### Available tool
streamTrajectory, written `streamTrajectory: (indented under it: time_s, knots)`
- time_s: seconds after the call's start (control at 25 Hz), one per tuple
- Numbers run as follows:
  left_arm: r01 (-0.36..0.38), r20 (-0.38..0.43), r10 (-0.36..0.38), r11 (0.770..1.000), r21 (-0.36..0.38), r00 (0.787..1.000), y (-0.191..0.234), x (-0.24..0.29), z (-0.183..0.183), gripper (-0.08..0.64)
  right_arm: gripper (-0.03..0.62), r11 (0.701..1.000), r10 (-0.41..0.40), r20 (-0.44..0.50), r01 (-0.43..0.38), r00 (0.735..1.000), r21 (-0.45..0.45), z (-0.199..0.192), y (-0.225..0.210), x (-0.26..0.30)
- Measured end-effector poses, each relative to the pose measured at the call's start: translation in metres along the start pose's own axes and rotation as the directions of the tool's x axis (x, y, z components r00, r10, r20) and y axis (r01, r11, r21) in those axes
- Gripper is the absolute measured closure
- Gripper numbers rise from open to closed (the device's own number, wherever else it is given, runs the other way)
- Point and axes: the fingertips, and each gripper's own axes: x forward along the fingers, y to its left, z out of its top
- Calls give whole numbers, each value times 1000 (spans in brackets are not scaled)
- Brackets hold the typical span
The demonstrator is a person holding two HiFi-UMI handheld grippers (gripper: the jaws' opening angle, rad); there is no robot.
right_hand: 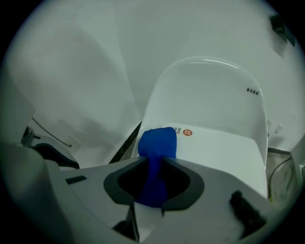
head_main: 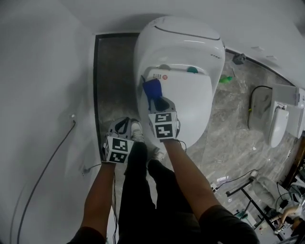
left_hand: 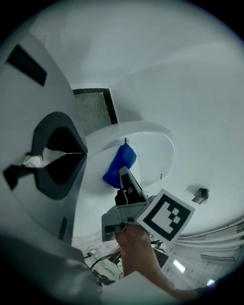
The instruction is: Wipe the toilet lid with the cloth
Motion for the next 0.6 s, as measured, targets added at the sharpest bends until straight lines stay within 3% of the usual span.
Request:
streamTrajectory:
  time_s: [0.12, 0.28, 0.4, 0.52, 0.6]
  knots:
    - [-4, -1, 4, 1000, -5, 1000, 2, 0, -3, 546, 388, 998, -11, -20, 9, 1000, -69, -3, 4, -2]
    - [-2, 3, 3, 1000, -14, 1000, 2, 0, -2, 546, 370, 988, -73, -54, 65, 996, -139, -11, -3, 3]
    - [8, 6, -7, 1000, -9, 1000, -2, 2, 0, 546, 373, 988, -103, -59, 95, 993, -120, -11, -10, 7]
    - [22, 8, -22, 1000, 1, 1000, -8, 3, 0, 546, 466, 988, -107, -55, 100, 993, -120, -9, -7, 10]
    - [29, 10, -29, 1000, 0, 1000, -10, 1, 0, 546, 488, 987, -100, -63, 91, 993, -136, -8, -2, 13]
